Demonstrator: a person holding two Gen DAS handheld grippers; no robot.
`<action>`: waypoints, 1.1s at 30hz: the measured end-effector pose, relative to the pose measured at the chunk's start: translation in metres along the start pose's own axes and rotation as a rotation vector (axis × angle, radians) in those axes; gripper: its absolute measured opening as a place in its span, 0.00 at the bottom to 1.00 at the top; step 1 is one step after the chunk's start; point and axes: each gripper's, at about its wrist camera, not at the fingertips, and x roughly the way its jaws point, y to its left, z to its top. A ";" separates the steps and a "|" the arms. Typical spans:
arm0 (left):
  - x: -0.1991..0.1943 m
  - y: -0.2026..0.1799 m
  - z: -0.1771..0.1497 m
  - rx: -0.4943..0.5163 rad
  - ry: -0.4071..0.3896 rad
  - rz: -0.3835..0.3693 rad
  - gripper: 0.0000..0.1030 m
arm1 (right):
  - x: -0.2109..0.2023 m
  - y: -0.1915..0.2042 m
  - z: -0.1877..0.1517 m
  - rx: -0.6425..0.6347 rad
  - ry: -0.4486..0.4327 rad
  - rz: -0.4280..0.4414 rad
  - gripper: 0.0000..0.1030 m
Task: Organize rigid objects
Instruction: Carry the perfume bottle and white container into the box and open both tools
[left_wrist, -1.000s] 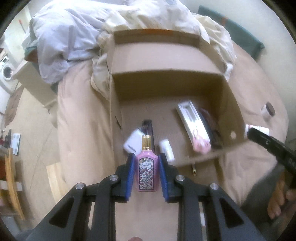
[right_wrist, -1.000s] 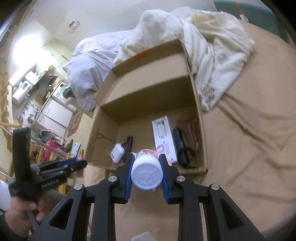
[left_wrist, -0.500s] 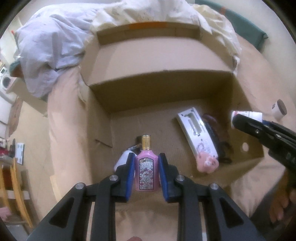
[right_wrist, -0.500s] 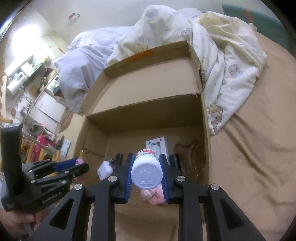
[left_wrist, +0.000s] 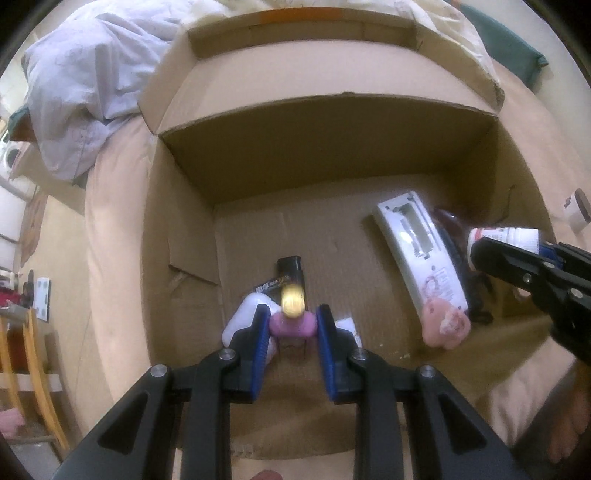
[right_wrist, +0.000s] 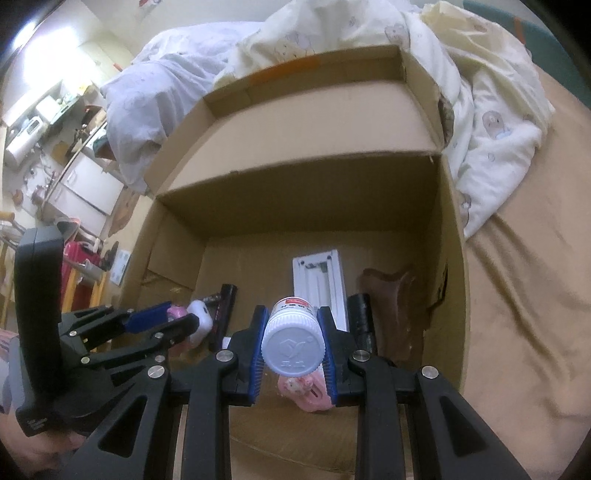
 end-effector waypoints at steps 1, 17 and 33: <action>0.001 0.000 -0.001 0.000 0.004 0.001 0.22 | 0.001 0.000 -0.001 0.003 0.006 -0.003 0.27; -0.019 -0.005 -0.003 0.021 -0.113 0.052 0.70 | -0.013 -0.006 0.003 0.043 -0.073 0.020 0.42; -0.043 0.010 0.001 -0.044 -0.212 -0.002 1.00 | -0.036 -0.011 0.009 0.073 -0.233 0.036 1.00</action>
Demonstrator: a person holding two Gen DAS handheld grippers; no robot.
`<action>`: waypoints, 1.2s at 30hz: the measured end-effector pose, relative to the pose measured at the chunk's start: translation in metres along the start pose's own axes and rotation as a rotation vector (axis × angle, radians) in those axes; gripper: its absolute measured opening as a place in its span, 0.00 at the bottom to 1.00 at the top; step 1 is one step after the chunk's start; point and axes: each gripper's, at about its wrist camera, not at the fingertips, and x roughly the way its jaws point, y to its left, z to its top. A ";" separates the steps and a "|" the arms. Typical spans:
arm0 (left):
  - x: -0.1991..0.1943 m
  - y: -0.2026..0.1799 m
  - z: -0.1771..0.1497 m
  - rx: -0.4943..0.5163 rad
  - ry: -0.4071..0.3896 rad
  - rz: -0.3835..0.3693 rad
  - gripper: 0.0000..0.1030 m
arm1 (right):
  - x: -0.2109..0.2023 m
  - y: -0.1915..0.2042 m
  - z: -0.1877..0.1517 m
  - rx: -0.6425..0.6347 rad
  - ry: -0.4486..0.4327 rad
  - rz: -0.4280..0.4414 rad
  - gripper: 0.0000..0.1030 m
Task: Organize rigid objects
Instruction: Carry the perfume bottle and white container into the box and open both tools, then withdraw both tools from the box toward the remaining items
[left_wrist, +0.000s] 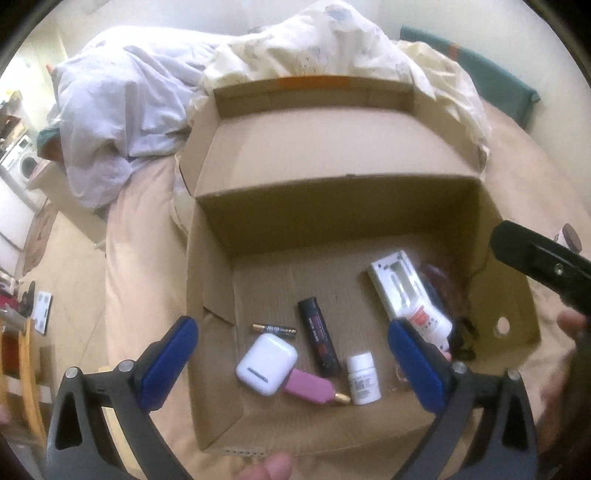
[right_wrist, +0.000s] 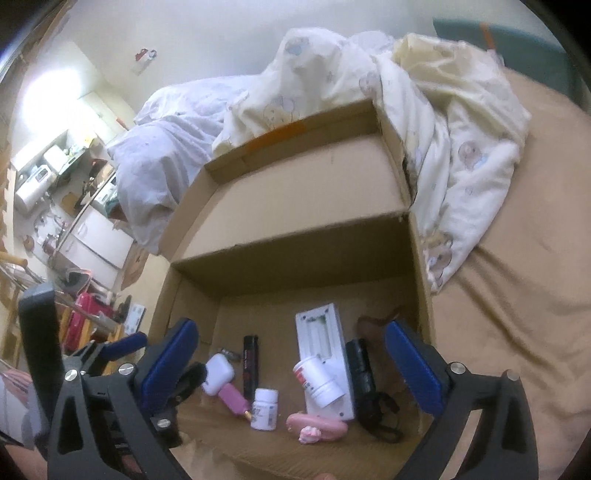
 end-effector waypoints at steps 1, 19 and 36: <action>0.000 0.001 0.001 -0.002 -0.001 -0.002 1.00 | -0.003 0.001 0.000 -0.011 -0.017 -0.011 1.00; -0.054 0.017 -0.015 -0.035 0.029 -0.073 1.00 | -0.039 0.022 -0.015 -0.093 -0.056 -0.028 1.00; -0.060 0.038 -0.068 -0.088 0.115 -0.031 1.00 | -0.059 0.045 -0.101 -0.135 0.320 -0.053 1.00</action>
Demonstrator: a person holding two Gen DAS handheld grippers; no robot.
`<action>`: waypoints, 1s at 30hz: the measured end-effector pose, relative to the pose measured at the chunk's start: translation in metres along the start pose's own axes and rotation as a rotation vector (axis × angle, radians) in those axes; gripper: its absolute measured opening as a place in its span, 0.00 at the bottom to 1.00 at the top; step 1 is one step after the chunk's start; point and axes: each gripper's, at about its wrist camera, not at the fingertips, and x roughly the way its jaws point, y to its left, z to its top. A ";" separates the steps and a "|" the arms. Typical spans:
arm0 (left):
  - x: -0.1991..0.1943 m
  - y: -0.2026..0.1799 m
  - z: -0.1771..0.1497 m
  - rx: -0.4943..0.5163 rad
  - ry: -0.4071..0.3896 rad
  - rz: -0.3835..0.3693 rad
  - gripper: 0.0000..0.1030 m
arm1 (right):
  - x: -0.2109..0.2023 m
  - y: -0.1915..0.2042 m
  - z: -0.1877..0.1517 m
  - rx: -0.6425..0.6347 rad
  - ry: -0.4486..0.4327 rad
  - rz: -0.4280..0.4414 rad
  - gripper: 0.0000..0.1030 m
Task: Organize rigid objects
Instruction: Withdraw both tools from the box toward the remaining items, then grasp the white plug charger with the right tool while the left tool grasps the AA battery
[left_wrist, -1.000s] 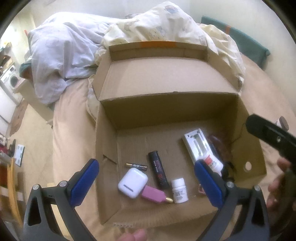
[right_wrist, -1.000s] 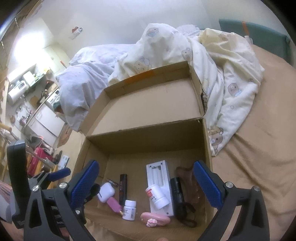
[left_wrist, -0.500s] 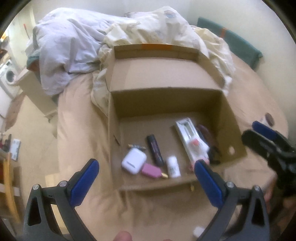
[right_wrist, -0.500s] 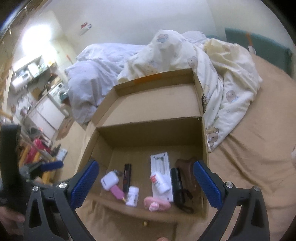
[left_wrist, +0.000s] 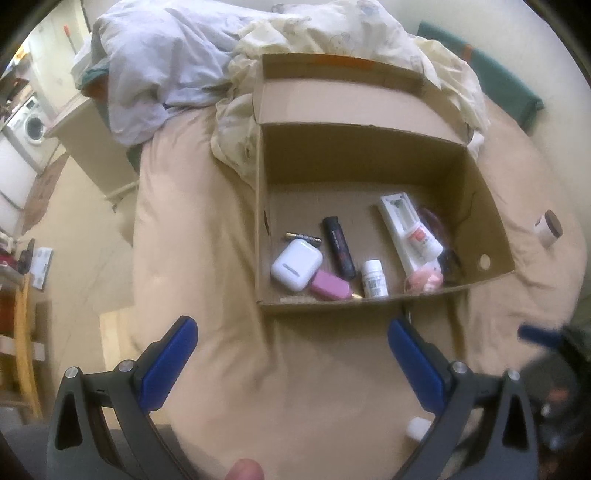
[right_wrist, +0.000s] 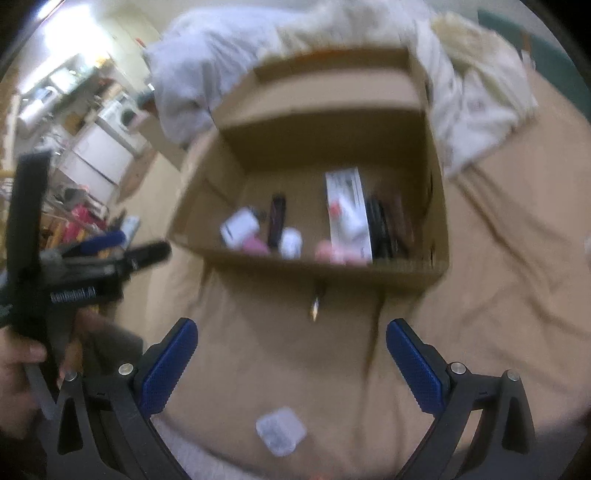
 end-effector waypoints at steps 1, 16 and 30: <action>0.000 0.001 -0.001 -0.005 0.001 -0.007 1.00 | 0.004 -0.001 -0.005 0.014 0.039 -0.004 1.00; 0.001 -0.011 -0.007 0.005 0.037 -0.067 1.00 | 0.077 0.023 -0.075 0.028 0.372 -0.044 1.00; 0.000 -0.005 -0.006 -0.015 0.031 -0.056 1.00 | 0.102 0.032 -0.082 -0.079 0.390 -0.108 0.27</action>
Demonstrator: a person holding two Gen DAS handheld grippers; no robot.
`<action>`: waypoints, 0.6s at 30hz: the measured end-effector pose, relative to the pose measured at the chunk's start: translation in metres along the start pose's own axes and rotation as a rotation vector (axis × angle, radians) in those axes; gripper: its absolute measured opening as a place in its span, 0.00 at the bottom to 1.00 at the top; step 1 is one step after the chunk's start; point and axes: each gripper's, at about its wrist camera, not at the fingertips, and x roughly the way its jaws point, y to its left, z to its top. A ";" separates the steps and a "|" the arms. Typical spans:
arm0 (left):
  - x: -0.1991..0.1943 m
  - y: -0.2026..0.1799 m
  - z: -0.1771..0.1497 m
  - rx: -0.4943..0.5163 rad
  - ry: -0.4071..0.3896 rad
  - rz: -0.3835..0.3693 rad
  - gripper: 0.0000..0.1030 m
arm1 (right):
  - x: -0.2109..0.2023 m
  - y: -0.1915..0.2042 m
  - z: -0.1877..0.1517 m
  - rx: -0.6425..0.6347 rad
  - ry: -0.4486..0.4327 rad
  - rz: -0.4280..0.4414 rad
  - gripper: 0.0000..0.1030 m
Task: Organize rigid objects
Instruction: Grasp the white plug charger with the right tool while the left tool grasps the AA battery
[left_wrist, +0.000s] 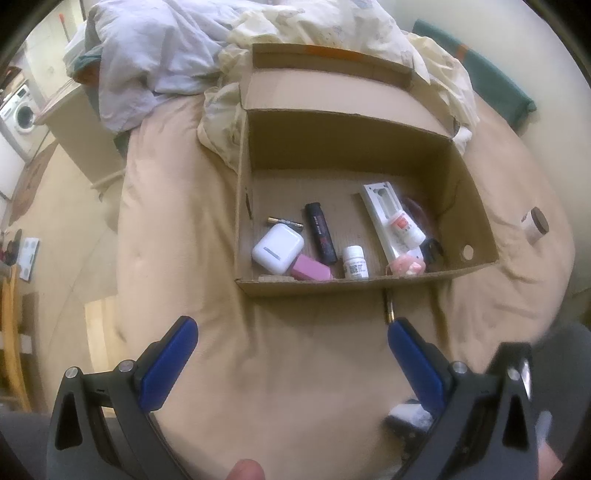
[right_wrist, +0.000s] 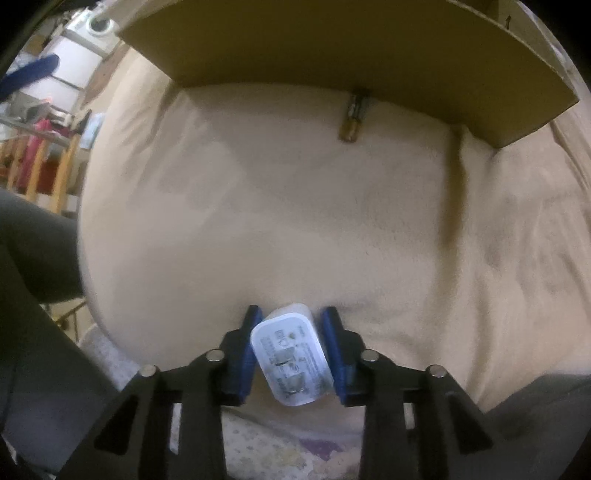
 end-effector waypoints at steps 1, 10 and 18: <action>0.001 0.000 0.000 -0.002 0.001 0.004 1.00 | -0.004 0.000 0.000 -0.008 -0.014 0.008 0.27; 0.005 -0.002 -0.001 0.006 0.006 0.026 1.00 | -0.057 -0.007 0.017 -0.071 -0.175 0.037 0.27; 0.017 -0.006 -0.005 0.032 0.031 0.064 0.99 | -0.125 -0.043 0.032 -0.069 -0.400 0.084 0.27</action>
